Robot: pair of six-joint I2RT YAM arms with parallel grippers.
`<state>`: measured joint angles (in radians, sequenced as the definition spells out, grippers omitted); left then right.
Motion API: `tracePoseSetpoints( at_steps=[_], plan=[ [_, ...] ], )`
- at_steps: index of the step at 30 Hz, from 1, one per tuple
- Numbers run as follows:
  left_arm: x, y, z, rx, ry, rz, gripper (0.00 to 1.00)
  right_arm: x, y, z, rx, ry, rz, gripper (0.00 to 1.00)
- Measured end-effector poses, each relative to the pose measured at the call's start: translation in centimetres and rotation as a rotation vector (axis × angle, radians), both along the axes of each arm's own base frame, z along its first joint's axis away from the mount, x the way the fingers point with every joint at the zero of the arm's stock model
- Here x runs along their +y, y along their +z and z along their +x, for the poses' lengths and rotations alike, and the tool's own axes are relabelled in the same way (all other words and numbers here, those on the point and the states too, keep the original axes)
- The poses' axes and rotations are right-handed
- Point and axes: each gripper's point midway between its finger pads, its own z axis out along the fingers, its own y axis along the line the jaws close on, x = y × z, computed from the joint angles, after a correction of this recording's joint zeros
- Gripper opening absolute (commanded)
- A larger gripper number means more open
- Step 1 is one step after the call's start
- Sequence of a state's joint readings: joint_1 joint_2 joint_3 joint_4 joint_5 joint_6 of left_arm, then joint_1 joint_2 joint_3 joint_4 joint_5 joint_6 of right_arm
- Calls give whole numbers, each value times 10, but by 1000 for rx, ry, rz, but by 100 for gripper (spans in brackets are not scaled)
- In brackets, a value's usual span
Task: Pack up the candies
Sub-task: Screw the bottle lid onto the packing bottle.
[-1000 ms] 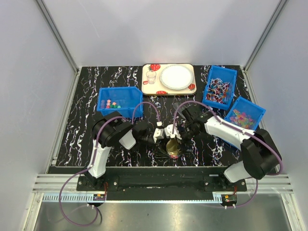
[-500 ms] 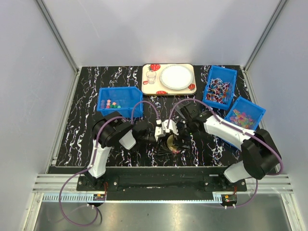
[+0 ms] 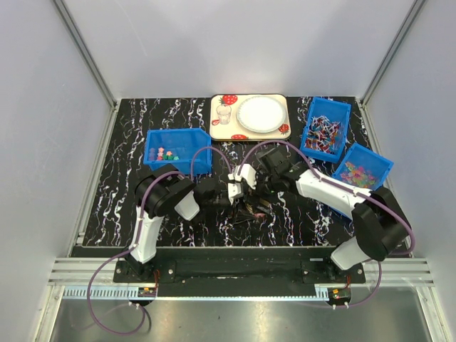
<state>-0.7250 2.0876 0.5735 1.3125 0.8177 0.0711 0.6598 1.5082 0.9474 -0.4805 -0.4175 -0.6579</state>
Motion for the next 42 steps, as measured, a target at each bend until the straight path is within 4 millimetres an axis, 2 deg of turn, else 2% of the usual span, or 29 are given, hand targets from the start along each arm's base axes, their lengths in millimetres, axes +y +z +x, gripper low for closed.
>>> tracePoseSetpoints(
  at_steps=[5,9,13,17,22,27,34,36,37,42],
  plan=[
    [2,0,7,-1,36,3,69,7,0,10,-14,-76,-28,77],
    [4,0,11,3,57,4,69,12,0,13,-36,-92,-40,86],
    [4,0,12,-3,65,4,70,13,1,14,-42,-97,-38,100],
    [3,0,13,-5,75,7,71,19,10,20,-75,-91,-2,100],
    [1,0,11,-7,71,7,72,22,32,17,-99,-44,70,100],
    [1,0,10,-13,67,6,76,9,52,21,-124,-31,115,100],
    [1,0,10,-14,66,6,83,-28,81,47,-227,-143,169,100],
    [1,0,10,-13,66,6,88,-35,87,50,-250,-164,180,100],
    [1,0,10,-14,66,6,99,-39,90,51,-263,-175,187,100],
    [1,-2,9,-15,60,12,99,-49,94,54,-297,-200,200,100]
  ],
)
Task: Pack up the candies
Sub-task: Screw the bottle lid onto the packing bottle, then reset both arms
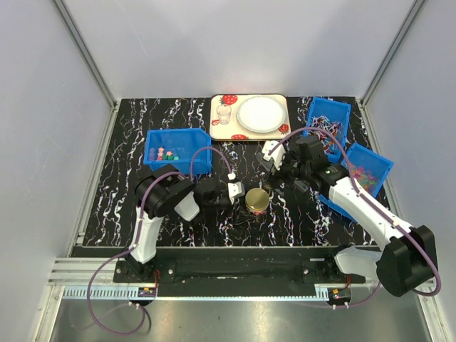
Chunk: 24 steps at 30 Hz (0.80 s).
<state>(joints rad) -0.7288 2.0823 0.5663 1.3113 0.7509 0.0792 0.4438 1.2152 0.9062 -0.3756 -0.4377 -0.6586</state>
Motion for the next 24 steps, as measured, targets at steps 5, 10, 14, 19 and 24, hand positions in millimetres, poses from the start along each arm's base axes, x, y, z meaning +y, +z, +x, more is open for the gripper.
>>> tracePoseSetpoints(
  at_steps=[5,10,14,19,24],
  plan=[
    [0,0,0,0,-1,0,99,-6,-5,2,0,-16,-5,100],
    [1,-1,-2,0,0,0,99,-10,-6,5,-11,-23,-7,100],
    [8,0,-9,7,6,7,99,-10,-4,7,-25,-24,-4,100],
    [19,2,-22,47,9,16,99,-10,-3,8,-31,-24,-1,100],
    [33,15,-38,38,3,10,99,-11,-3,9,-34,-30,-4,100]
  ],
)
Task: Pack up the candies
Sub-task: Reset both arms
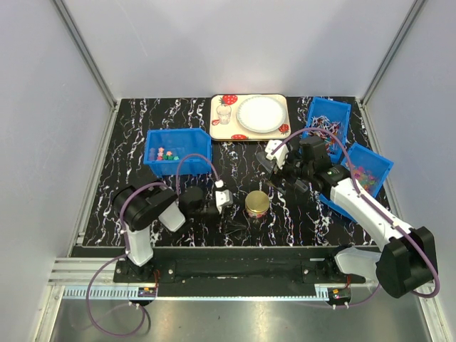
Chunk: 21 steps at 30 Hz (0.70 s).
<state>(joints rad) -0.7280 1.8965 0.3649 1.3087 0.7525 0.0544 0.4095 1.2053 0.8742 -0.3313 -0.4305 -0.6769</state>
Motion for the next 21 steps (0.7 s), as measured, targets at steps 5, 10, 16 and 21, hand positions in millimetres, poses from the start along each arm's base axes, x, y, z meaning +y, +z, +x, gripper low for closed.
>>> tracePoseSetpoints(
  at_steps=[5,10,16,21],
  plan=[
    [21,18,-14,-25,10,-21,99,-3,3,3,-19,-16,8,100],
    [27,76,-7,-174,20,-113,99,-10,16,11,-55,-66,38,100],
    [14,145,35,-242,92,-32,99,-23,37,24,-89,-185,105,100],
    [27,206,94,-236,280,111,99,-35,77,30,-173,-292,230,100]
  ],
)
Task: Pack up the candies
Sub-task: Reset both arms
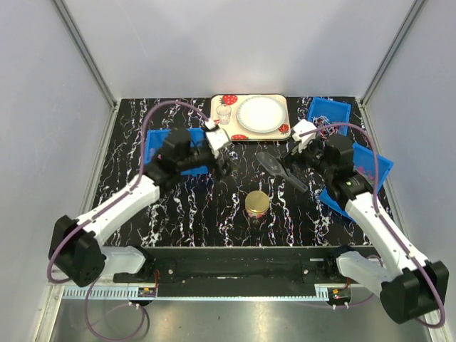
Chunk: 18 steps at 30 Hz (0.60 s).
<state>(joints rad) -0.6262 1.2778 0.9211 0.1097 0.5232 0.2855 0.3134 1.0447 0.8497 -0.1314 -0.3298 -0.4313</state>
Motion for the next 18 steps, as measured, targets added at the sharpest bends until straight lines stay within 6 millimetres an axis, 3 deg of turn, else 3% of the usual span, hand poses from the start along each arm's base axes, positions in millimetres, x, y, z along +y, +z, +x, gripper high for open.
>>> tracePoseSetpoints(
  at_steps=[2,6,9,14,18],
  plan=[
    [25,14,18,8,97,25,99,-2,21,-3,-54,-21,53,100],
    [97,35,39,13,329,44,99,-6,58,-9,-140,-51,143,100],
    [141,61,38,-33,481,32,99,-13,76,-14,-177,-90,193,100],
    [197,115,34,-144,710,-7,99,-34,110,-21,-256,-201,264,100],
    [235,124,33,-162,877,-8,99,-60,145,-22,-358,-334,308,100]
  ],
)
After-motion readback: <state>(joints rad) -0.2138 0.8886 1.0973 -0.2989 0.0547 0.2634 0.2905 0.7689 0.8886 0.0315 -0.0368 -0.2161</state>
